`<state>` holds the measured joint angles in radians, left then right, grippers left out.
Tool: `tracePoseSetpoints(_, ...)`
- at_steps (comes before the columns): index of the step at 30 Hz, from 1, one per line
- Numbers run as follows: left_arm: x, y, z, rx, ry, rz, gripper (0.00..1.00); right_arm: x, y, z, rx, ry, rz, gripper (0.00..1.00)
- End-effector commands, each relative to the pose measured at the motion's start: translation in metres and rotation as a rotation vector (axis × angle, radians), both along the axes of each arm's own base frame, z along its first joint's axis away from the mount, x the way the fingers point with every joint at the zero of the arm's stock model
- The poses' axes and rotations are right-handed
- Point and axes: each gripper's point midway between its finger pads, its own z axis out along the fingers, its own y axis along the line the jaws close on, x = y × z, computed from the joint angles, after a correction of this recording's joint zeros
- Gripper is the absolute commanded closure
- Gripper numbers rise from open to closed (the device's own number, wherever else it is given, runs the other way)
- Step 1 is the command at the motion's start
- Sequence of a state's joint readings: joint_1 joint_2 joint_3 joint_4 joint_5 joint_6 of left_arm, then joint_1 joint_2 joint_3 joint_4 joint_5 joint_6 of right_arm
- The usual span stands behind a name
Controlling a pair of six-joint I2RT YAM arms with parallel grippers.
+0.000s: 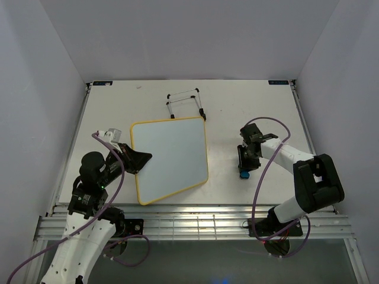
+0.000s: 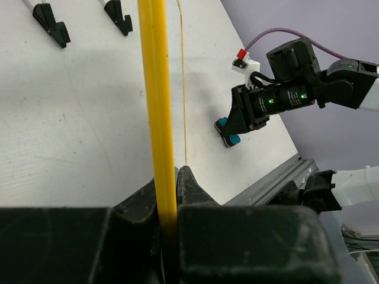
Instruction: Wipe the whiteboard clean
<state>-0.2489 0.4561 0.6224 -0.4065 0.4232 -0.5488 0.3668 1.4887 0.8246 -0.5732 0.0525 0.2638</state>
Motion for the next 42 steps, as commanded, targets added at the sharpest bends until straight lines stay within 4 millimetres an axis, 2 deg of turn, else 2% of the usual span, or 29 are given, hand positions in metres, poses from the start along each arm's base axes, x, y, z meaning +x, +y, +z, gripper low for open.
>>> tracePoseSetpoints(1, -0.001, 0.000, 0.020, 0.018, -0.125, -0.024, 1.00, 0.023, -0.002, 0.007, -0.029, -0.068, -0.015, 0.81)
tracePoseSetpoints(6, 0.000, -0.003, 0.007, 0.038, -0.075, -0.045, 1.00, 0.022, 0.001, 0.001, -0.018, -0.042, -0.010, 0.73)
tracePoseSetpoints(8, 0.000, -0.003, 0.005, 0.042, -0.074, -0.046, 1.00, 0.021, 0.001, 0.002, -0.018, -0.044, -0.015, 0.65)
tracePoseSetpoints(10, 0.001, -0.001, 0.005, 0.045, -0.078, -0.036, 1.00, 0.022, 0.001, 0.006, -0.012, -0.060, -0.020, 0.58)
tracePoseSetpoints(16, 0.001, 0.000, 0.003, 0.050, -0.074, -0.029, 1.00, 0.021, 0.002, 0.017, 0.004, -0.083, -0.025, 0.50)
tracePoseSetpoints(24, 0.001, 0.000, 0.005, 0.052, -0.084, -0.030, 1.00, 0.022, -0.002, 0.031, 0.000, -0.115, -0.035, 0.44)
tracePoseSetpoints(29, 0.003, 0.002, 0.006, 0.066, -0.096, -0.020, 1.00, 0.016, -0.003, 0.038, 0.005, -0.124, -0.032, 0.43)
tracePoseSetpoints(35, -0.004, -0.005, 0.014, 0.078, -0.168, -0.088, 1.00, 0.003, 0.004, 0.073, 0.104, -0.209, 0.001, 0.37)
tracePoseSetpoints(36, -0.003, -0.005, 0.019, 0.071, -0.182, -0.086, 1.00, 0.002, 0.007, 0.086, 0.138, -0.258, 0.012, 0.29)
tracePoseSetpoints(37, -0.002, -0.005, 0.020, 0.069, -0.185, -0.084, 1.00, 0.000, 0.008, 0.092, 0.152, -0.279, 0.020, 0.26)
tracePoseSetpoints(42, 0.005, -0.013, 0.021, 0.041, -0.154, -0.112, 1.00, -0.013, 0.025, 0.138, 0.311, -0.424, 0.095, 0.23)
